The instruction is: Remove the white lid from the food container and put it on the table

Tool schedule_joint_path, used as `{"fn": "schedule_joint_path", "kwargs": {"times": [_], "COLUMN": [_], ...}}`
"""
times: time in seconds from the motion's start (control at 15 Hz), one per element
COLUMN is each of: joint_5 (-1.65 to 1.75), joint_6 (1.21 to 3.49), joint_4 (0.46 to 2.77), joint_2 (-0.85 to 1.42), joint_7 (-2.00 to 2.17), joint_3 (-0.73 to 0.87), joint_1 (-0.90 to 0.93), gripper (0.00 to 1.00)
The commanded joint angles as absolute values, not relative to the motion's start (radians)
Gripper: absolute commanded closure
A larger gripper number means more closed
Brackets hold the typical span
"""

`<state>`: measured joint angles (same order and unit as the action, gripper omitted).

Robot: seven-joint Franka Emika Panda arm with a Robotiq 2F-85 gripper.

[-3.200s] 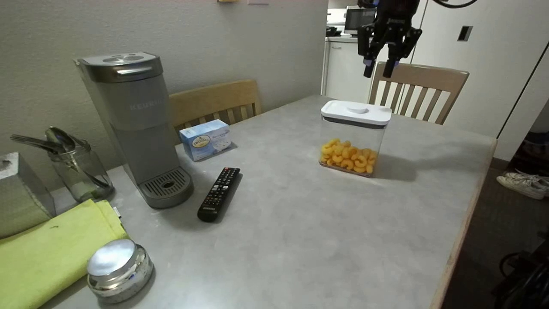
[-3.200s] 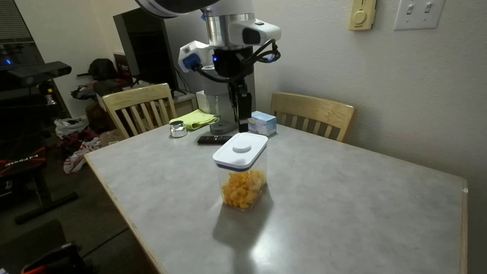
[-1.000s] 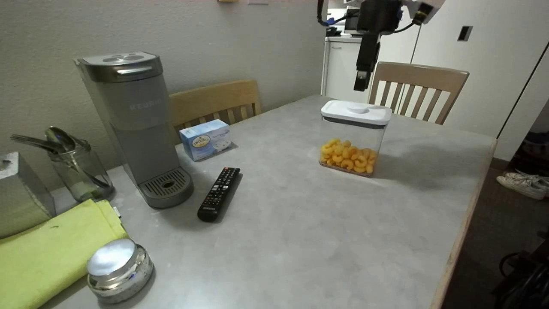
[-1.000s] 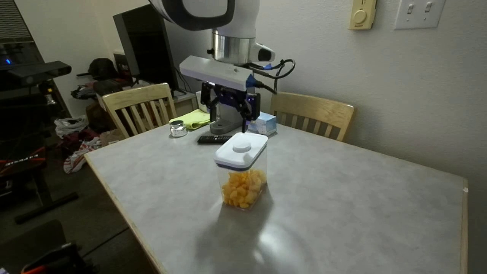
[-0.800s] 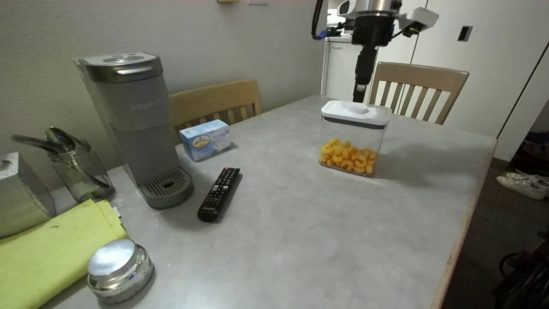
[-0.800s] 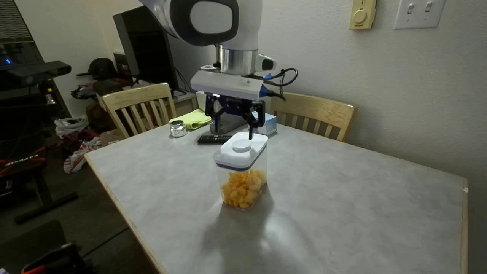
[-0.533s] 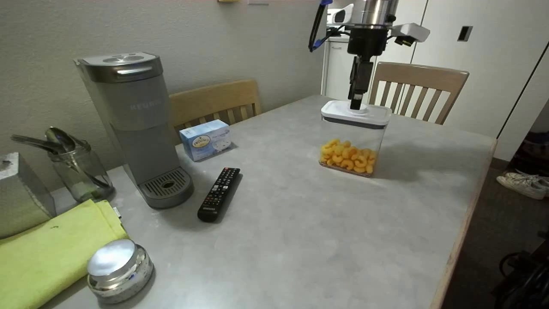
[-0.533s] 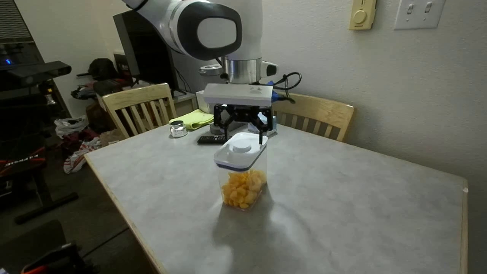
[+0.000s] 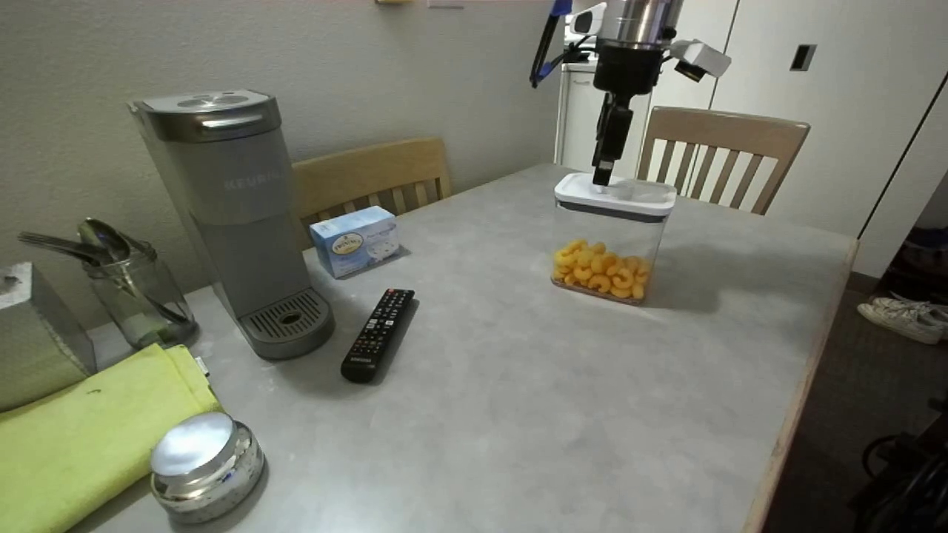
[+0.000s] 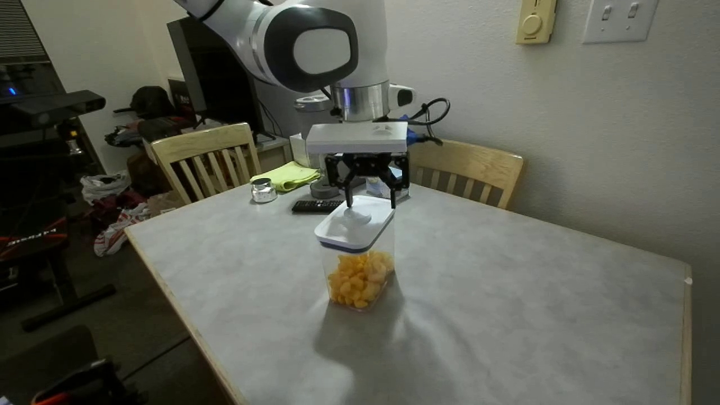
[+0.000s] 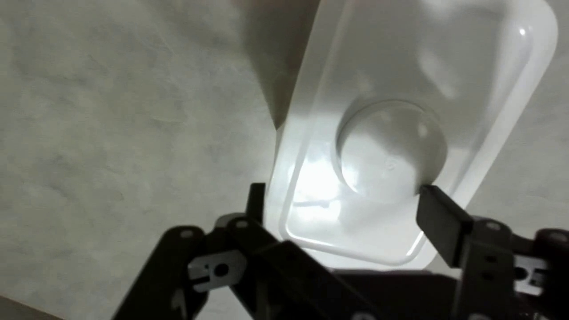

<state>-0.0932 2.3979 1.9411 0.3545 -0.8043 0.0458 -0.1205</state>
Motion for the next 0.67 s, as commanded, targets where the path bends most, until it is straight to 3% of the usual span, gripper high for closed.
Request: {"fn": "schedule_joint_path", "kwargs": {"times": [0.0,0.2,0.6], "joint_5": [-0.027,0.02,0.025], "joint_6": [2.426,2.422,2.368], "joint_4": [1.94,1.943,1.948], "joint_2": [0.351,0.346,0.338], "joint_7": [-0.691,-0.568,-0.402], "joint_3": [0.052,0.059,0.047], "joint_1": [-0.123,-0.121,-0.129], "gripper": [0.09,0.0,0.0]}}
